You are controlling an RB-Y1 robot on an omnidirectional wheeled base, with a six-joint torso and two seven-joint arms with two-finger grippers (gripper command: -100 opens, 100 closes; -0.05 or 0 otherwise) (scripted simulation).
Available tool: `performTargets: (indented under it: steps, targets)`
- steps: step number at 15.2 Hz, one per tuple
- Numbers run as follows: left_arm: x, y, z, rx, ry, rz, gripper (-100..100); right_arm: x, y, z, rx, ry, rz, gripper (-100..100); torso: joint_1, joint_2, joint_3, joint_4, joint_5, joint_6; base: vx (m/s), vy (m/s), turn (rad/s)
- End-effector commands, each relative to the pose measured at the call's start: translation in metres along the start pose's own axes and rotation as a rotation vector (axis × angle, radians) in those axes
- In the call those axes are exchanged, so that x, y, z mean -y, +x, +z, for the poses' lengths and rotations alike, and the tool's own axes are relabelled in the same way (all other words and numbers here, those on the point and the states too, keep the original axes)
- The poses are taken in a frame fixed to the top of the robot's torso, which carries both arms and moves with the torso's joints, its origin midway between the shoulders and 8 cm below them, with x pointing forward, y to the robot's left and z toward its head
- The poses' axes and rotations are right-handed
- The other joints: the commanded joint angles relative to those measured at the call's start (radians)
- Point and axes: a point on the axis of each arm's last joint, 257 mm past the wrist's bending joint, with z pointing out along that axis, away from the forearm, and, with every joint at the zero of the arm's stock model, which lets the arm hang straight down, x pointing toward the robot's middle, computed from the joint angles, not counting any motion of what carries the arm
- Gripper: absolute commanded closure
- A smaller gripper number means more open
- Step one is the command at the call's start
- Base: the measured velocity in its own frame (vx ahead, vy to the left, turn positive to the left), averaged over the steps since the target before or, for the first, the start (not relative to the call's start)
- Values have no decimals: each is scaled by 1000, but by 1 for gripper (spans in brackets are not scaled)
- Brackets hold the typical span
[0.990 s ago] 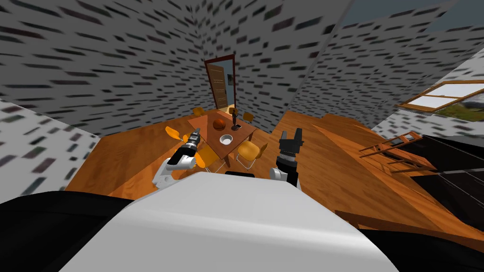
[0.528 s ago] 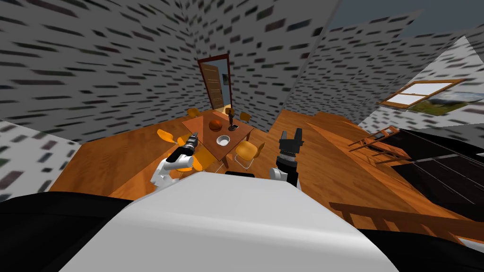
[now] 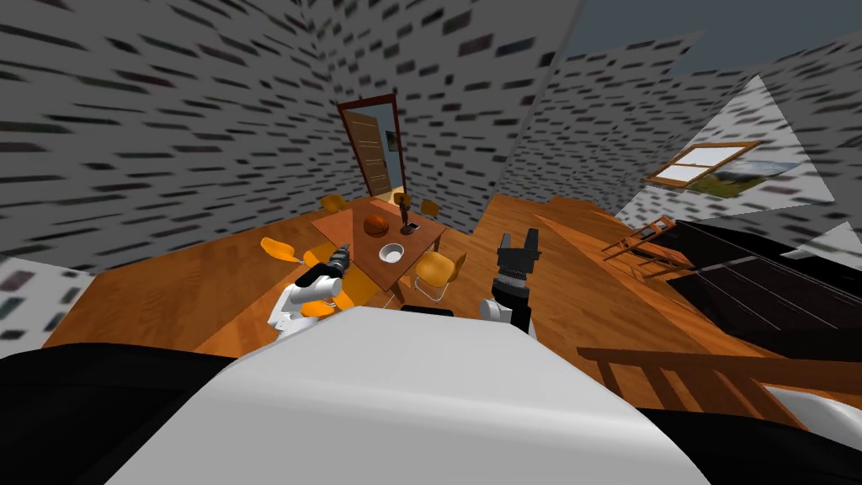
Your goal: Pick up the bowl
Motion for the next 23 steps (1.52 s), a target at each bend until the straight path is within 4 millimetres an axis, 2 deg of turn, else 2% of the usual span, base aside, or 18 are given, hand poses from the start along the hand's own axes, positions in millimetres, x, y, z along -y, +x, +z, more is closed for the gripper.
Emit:
performTargets:
  steps: [1, 2, 3, 4, 5, 6, 7, 9, 10, 11, 12, 14, 15, 16, 17, 18, 20, 23]
  targets:
    - [-17, -2, 1, -1, -55, -19, -100, 0, 0, 0, 0, 0, 0, 0, 0, 0, 0, 0, 0, 0, 33, 0, -160]
    - [-17, -2, 1, -1, -55, -19, -100, 0, 0, 0, 0, 0, 0, 0, 0, 0, 0, 0, 0, 0, 23, 1, -39]
    - [-34, -6, 4, 3, -105, -48, -100, 0, 0, 0, 0, 0, 0, 0, 0, 0, 0, 0, 0, -1, 30, -3, -121]
    - [-38, -5, 3, 0, -119, -48, -100, 0, 0, 0, 0, 0, 0, 0, 0, 0, 0, 0, 0, 0, 33, -1, -129]
    - [-54, -7, 5, 2, -165, -78, -100, 0, 0, 0, 0, 0, 0, 0, 0, 0, 0, 0, 0, 0, 43, 0, -221]
    - [-58, -6, 4, -1, -180, -78, -100, 0, 0, 0, 0, 0, 0, 0, 0, -1, 0, 0, 0, 0, 47, 5, -173]
    - [-74, -8, 5, 1, -222, -110, -100, 0, 0, 0, 0, 0, 0, 0, 0, -1, -1, 0, 0, 0, 55, 5, -183]
    - [-78, -7, 4, -3, -241, -110, -100, 0, 0, 0, 0, 0, 0, 0, 1, -2, -1, 0, 0, 0, 46, 5, -98]
    - [-97, -6, 3, -6, -296, -143, -100, 0, 0, 0, 0, 0, 0, 0, 0, -1, -1, 0, 0, -1, 41, 1, -115]
    - [-98, -5, 2, -7, -299, -143, -100, 0, 0, 0, 0, 0, 0, 0, 0, -1, -1, 0, 0, 0, 41, 2, -144]
    - [-114, -4, 1, -9, -346, -177, -100, 0, 0, 0, 0, 0, 0, 0, 0, -1, -1, 0, 0, 0, 48, 4, -186]
    - [-117, -3, 0, -11, -356, -177, -100, 0, 0, 0, 0, 0, 0, 0, 0, -2, -1, 0, 0, 0, 46, 9, -116]
    - [-134, 0, -2, -16, -408, -211, -100, 0, 0, 0, 0, 0, 0, 0, 0, -1, -1, 0, 0, -1, 43, 6, -138]
    - [-135, 0, -2, -17, -409, -212, -100, 0, 0, 0, 0, 0, 0, 0, 0, -1, -1, 0, 0, 0, 45, 10, -156]
    - [-151, 5, -5, -23, -458, -246, -100, 0, 0, 0, 0, 0, 0, 0, 0, -1, -1, 0, 0, 0, 54, 11, -189]
    - [-151, 5, -6, -23, -460, -246, -100, 0, 0, 0, 0, 0, 0, 0, 0, -2, -1, 0, 0, 0, 59, 14, -153]
    - [-179, 16, -12, -37, -546, -312, -100, 0, 0, 0, 0, 0, 0, 0, 1, -2, -1, -1, 0, 0, 74, 19, -231]
    - [-192, 23, -17, -46, -592, -344, -100, 0, 0, 0, 0, 0, 0, 0, 1, -4, -2, -1, 0, 0, 73, 17, -171]
